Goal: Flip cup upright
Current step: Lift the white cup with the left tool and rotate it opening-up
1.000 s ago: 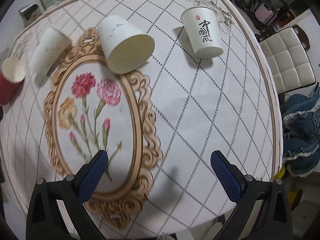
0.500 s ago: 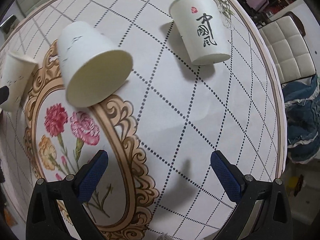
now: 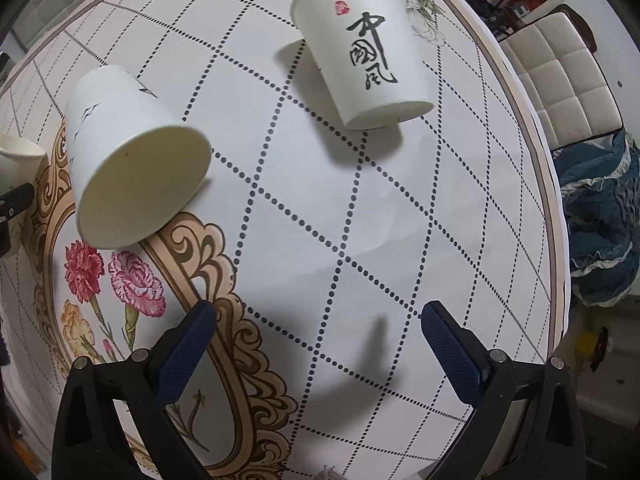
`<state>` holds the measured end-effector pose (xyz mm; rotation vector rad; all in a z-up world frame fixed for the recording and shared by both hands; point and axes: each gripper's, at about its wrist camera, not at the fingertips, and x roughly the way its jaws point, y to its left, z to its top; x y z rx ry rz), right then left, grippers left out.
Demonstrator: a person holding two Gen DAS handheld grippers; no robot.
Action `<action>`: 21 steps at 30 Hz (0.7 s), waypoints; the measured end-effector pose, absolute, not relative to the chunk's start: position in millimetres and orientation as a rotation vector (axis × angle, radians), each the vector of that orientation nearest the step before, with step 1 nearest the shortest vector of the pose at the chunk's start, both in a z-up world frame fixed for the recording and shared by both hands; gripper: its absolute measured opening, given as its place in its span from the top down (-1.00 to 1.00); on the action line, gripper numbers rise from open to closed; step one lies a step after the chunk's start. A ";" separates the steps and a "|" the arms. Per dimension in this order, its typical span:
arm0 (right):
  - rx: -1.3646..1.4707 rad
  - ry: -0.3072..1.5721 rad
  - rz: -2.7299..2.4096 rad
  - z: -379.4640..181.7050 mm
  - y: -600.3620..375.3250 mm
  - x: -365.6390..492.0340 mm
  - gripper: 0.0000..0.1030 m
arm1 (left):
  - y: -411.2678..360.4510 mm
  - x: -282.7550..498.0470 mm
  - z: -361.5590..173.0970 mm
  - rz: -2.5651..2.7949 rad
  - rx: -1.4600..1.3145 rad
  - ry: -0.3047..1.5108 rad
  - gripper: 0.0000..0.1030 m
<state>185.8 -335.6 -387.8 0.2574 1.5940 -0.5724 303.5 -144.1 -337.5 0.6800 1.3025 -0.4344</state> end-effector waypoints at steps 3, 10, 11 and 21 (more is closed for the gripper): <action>0.259 1.590 -0.586 -384.8 -338.2 187.0 -1.00 | -139.9 302.3 -331.0 -0.427 0.658 1.297 -0.20; 0.254 1.566 -0.609 -365.7 -328.6 177.2 -1.00 | -118.6 285.4 -303.8 -0.397 0.574 1.297 -0.20; 0.253 1.562 -0.610 -363.0 -324.9 174.3 -1.00 | -116.3 281.3 -301.1 -0.393 0.565 1.298 -0.20; 0.219 1.530 -0.547 -333.4 -291.3 151.9 -1.00 | -61.1 213.2 -273.7 -0.247 0.395 1.403 -0.20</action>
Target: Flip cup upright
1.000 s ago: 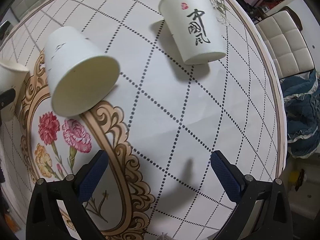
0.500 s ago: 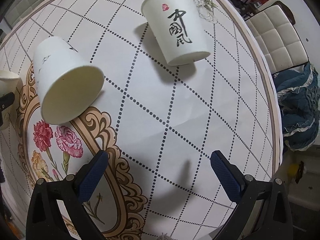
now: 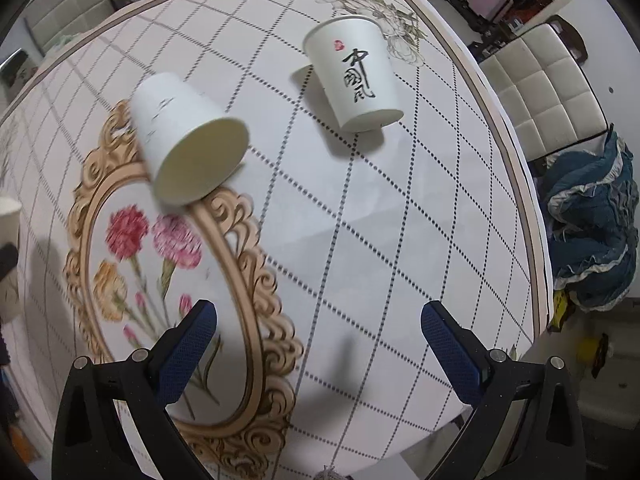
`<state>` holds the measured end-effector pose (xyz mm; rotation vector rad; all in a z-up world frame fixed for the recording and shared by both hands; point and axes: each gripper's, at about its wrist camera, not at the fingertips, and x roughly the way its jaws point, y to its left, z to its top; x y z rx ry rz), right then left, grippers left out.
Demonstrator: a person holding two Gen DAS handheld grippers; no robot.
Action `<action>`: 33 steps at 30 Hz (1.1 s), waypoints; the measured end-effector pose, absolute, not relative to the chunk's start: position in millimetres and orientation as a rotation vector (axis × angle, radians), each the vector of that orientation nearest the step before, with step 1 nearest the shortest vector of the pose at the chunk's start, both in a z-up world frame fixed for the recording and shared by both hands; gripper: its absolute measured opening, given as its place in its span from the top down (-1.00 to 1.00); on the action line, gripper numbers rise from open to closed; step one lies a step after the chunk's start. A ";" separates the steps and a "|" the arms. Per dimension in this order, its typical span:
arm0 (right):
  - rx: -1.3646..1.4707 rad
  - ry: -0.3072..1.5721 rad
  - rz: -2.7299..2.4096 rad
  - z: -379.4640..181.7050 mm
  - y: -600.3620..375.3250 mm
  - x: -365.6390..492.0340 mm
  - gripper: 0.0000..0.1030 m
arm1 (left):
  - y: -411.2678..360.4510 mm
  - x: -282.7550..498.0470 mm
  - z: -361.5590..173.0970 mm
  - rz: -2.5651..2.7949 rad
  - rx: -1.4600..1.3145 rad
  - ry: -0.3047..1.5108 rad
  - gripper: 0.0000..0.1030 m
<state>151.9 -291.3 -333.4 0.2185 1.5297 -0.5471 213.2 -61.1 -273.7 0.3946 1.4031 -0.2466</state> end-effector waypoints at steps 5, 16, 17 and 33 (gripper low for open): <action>0.206 1.547 -0.498 -339.0 -271.2 131.7 -1.00 | -31.3 183.2 -290.6 -0.163 0.145 1.556 -0.20; 0.161 1.595 -0.512 -366.0 -269.2 112.1 -1.00 | -18.3 152.7 -351.4 -0.104 -0.237 1.707 -0.21; 0.160 1.597 -0.514 -367.5 -270.3 111.8 -1.00 | -20.5 152.8 -352.6 -0.104 -0.230 1.703 -0.24; 0.175 1.603 -0.520 -376.6 -285.2 105.4 -1.00 | -51.6 164.7 -351.8 -0.127 -0.106 1.644 -0.96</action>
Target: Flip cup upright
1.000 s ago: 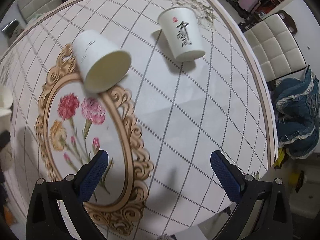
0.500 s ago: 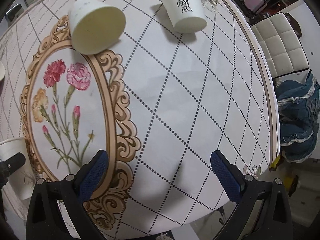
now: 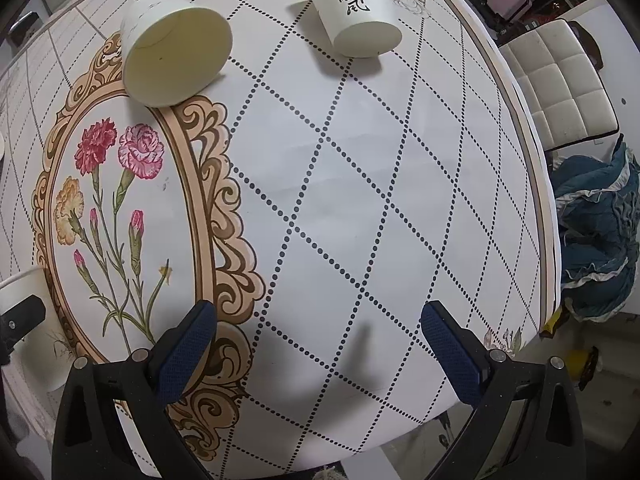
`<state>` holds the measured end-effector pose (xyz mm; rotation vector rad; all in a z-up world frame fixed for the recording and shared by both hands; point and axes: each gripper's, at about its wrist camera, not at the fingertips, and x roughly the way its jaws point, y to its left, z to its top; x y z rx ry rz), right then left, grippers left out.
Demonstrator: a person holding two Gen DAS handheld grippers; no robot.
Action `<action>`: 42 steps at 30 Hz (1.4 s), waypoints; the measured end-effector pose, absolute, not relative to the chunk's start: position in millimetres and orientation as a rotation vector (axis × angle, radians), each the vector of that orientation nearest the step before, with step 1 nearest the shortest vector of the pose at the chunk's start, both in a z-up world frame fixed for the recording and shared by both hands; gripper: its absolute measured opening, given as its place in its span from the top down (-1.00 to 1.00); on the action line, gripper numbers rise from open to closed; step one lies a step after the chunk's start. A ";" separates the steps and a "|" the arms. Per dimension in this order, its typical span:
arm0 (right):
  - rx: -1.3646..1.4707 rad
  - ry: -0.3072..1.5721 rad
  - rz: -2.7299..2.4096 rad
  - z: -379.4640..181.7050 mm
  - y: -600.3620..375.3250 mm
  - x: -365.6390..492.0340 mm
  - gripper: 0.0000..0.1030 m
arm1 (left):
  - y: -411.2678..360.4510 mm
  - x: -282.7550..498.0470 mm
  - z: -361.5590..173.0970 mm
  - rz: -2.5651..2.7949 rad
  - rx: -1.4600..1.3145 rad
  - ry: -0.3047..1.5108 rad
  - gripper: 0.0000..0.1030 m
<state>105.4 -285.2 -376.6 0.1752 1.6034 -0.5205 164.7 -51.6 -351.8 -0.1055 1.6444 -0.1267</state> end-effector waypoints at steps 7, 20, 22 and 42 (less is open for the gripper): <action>0.198 1.607 -0.500 -376.9 -288.8 102.8 -1.00 | -57.3 163.4 -321.6 -0.133 -0.073 1.579 -0.96; 0.249 1.531 -0.364 -345.8 -271.8 98.4 -1.00 | 29.5 118.4 -235.5 0.100 0.074 1.300 -0.96; 0.243 1.521 -0.334 -339.5 -262.7 101.1 -1.00 | 39.1 112.6 -235.2 0.150 0.098 1.293 -0.96; 0.143 1.543 -0.089 -331.1 -91.0 151.3 -0.91 | 133.8 111.1 -298.7 0.224 0.156 1.389 -0.96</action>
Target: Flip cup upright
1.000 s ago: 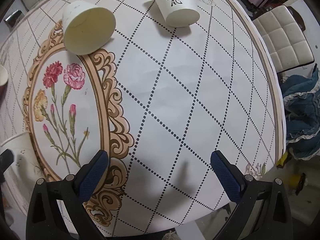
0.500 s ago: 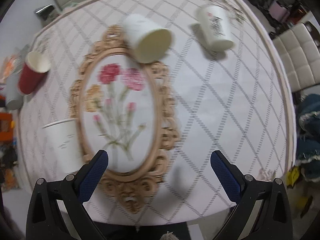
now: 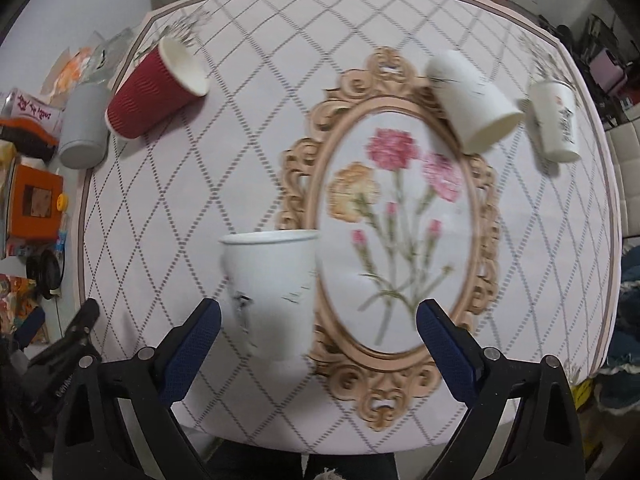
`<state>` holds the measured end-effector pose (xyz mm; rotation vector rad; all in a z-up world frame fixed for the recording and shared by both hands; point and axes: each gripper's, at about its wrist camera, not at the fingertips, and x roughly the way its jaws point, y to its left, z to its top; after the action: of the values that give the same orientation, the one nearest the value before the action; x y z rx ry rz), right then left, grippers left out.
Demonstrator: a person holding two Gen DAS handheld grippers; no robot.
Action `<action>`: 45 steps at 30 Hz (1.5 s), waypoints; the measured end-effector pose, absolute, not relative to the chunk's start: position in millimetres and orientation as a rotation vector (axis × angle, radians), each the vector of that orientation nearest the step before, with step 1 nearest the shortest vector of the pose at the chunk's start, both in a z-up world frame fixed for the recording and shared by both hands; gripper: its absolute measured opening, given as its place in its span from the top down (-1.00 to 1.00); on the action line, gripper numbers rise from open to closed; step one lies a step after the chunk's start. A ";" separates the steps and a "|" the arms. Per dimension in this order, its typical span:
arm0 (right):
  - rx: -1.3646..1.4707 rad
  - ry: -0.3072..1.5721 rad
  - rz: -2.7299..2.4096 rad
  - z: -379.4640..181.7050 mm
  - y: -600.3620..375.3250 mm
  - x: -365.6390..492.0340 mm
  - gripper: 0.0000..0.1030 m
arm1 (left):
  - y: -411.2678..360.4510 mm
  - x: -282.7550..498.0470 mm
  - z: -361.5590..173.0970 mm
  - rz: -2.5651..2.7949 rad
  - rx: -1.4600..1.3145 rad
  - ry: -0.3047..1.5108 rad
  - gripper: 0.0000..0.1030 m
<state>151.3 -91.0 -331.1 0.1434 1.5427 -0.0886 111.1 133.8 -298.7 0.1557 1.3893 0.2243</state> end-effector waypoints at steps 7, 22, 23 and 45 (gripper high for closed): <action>0.149 1.622 -0.092 -361.5 -68.7 160.9 -0.80 | 142.3 113.5 -315.0 0.187 0.168 1.423 -0.96; 0.217 1.636 -0.138 -382.1 -68.0 164.0 -0.21 | 152.6 126.2 -326.4 0.102 0.069 1.457 -0.96; 0.238 1.615 -0.133 -378.7 -69.6 163.7 -0.21 | 152.5 128.3 -326.2 0.098 0.064 1.455 -0.96; 0.159 0.916 -0.265 -354.7 -95.3 201.6 -0.20 | 119.9 192.8 -347.4 0.101 0.117 1.401 -1.00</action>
<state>201.6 -95.3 -354.7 0.1593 0.9156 -0.2652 192.8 119.9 -347.4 0.1169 1.4010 0.1011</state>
